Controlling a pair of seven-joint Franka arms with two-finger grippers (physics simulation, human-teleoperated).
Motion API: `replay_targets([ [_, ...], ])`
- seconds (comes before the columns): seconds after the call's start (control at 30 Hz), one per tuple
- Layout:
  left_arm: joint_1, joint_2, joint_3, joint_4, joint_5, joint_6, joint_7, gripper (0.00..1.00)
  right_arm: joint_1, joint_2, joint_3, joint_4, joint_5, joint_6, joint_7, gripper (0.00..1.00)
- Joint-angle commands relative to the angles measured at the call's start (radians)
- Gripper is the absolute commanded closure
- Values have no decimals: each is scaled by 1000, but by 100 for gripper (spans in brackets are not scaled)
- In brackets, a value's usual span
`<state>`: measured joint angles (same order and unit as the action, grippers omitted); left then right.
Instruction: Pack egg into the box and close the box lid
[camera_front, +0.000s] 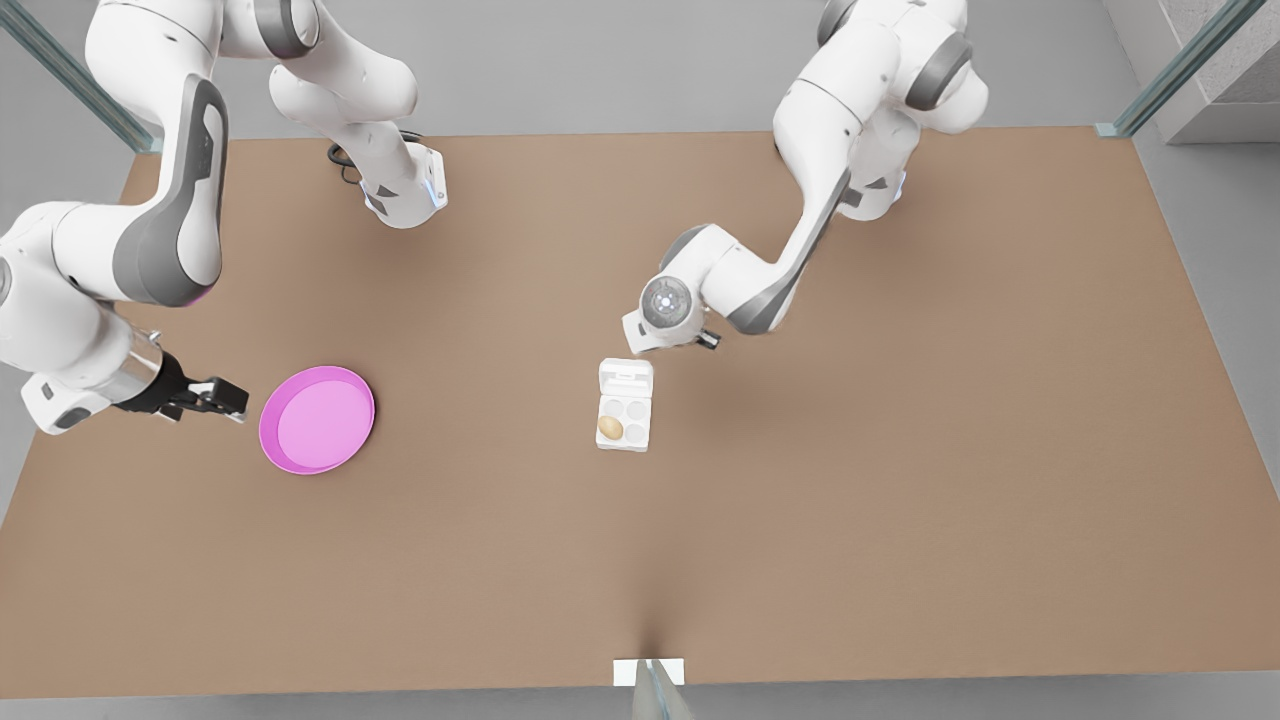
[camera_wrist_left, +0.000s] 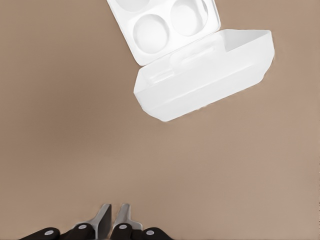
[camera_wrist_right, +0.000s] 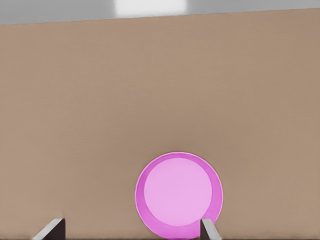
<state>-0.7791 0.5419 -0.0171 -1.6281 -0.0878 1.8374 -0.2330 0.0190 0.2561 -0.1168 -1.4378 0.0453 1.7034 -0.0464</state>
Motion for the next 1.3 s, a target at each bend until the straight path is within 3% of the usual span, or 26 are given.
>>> replay_targets([
  [0.0,-28,-7,0,-50,-13,267,-489,79,-2,6,-1,2,-5,-50,89,0],
  [0.1,-48,-8,0,-76,-30,485,-651,79,-10,37,-1,22,-8,-47,88,0],
  [0.23,-103,24,2,-52,-110,539,-723,79,-10,40,-1,22,-8,-47,89,0],
  [0.33,-121,92,5,42,-135,540,-778,79,-10,40,-1,22,-7,-47,89,0],
  [0.53,-121,133,11,82,-127,534,-776,79,-10,41,-1,22,-2,-45,89,0],
  [0.67,-131,38,42,-88,-93,540,-706,79,-10,41,-1,22,-2,-45,89,0],
  [0.8,-149,16,51,-133,-73,539,-704,79,-10,41,-1,22,-2,-45,89,0],
  [1.27,-141,130,51,67,-59,496,-640,79,-7,61,0,36,1,-45,91,0],
])
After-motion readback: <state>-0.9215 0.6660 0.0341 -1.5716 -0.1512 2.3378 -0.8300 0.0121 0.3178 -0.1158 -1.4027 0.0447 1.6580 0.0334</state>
